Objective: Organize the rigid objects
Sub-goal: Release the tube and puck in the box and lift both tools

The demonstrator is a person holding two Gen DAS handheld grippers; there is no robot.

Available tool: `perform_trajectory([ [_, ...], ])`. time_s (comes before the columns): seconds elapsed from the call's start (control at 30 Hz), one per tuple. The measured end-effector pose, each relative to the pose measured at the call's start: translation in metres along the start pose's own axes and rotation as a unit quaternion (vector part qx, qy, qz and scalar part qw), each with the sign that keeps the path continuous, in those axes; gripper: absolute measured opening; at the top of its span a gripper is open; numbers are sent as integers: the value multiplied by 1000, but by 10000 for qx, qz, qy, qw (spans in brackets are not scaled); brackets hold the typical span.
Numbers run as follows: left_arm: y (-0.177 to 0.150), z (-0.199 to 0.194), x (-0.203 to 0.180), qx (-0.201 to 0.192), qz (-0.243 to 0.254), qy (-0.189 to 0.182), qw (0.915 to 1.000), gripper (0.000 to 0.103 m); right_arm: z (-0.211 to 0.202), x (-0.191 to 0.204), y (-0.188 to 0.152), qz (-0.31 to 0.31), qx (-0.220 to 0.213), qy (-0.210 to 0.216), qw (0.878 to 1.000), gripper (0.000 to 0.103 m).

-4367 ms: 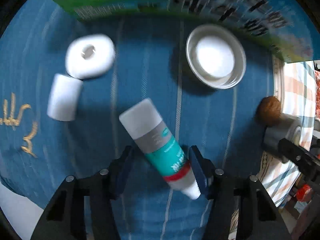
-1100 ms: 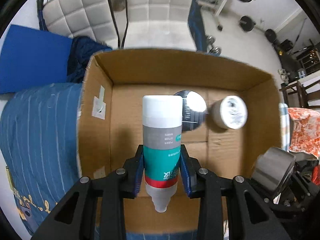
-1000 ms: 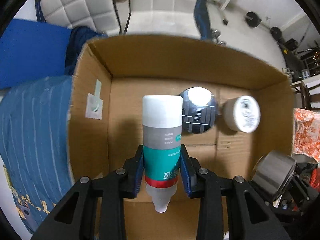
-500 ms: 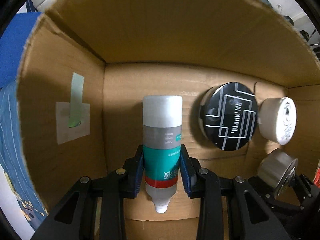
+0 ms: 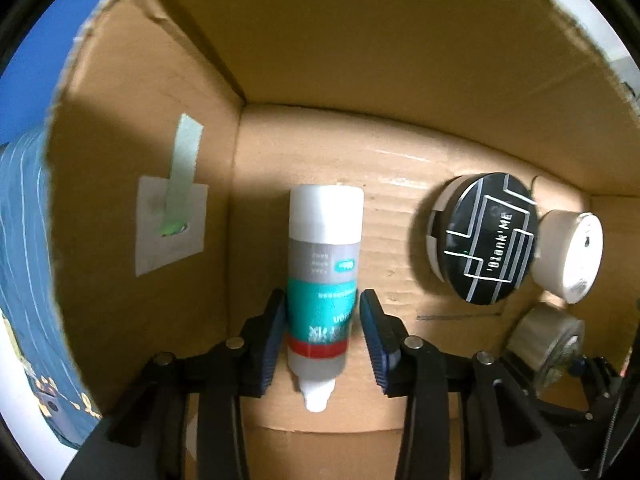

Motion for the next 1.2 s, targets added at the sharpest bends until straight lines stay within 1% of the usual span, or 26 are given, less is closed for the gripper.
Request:
perform_trajectory([
  [0.07, -8, -11, -10, -43, -56, -88, 9999, 41, -4, -3, 0, -25, -23, 32, 10000, 87],
  [0.17, -16, -22, -14, -169, -164, -311, 9992, 53, -17, -11, -5, 51, -98, 135, 9998, 91],
  [0.2, -18, -27, -14, -217, -182, -400, 9988, 59, -21, -12, -7, 97, -133, 192, 9997, 94],
  [0.23, -22, -33, -16, -281, -175, -484, 9983, 76, -24, -12, -9, 113, -166, 236, 9995, 99],
  [0.3, -29, -44, -21, -378, -60, -494, 9980, 95, -34, -11, -19, 114, -314, 259, 9991, 103],
  [0.37, -37, -54, -26, -529, 94, -220, 9983, 95, -42, -11, -26, 109, -446, 235, 9987, 103],
  [0.43, -49, -64, -29, -726, 216, -83, 9971, 95, -51, -14, -35, 155, -603, 229, 9978, 103],
  [0.6, -83, -90, -31, -1010, 300, -232, 9942, 95, -75, -26, -55, 211, -941, 164, 9952, 103],
  [0.67, -95, -100, -34, -1156, 366, -284, 9922, 95, -86, -24, -60, 239, -1103, 86, 9936, 103],
  [0.7, -103, -107, -37, -1233, 397, -311, 9911, 95, -93, -27, -66, 254, -1212, 25, 9923, 103],
  [0.73, -105, -108, -46, -1291, 419, -317, 9902, 95, -98, -31, -71, 259, -1285, 17, 9914, 103],
  [0.8, -116, -120, -53, -1428, 478, -334, 9880, 95, -107, -34, -87, 280, -1457, 7, 9889, 103],
  [0.9, -142, -137, -61, -1672, 541, -369, 9838, 95, -119, -32, -111, 264, -1662, 66, 9857, 103],
  [1.07, -182, -167, -64, -2003, 616, -340, 9772, 95, -148, -41, -145, 243, -2048, 152, 9784, 103],
  [1.2, -205, -182, -66, -2182, 721, -280, 9728, 95, -166, -46, -175, 280, -2283, 57, 9732, 103],
])
Point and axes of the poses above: each gripper's, at about its wrist camera, not at the fingertips, and z roughly the way its jaws point, x to its left, y to its top, the point moved 3 cm from there along z, roughly the way its jaws point, and after that the axes turned 11 degrees about -y, right-handed, at the moved point
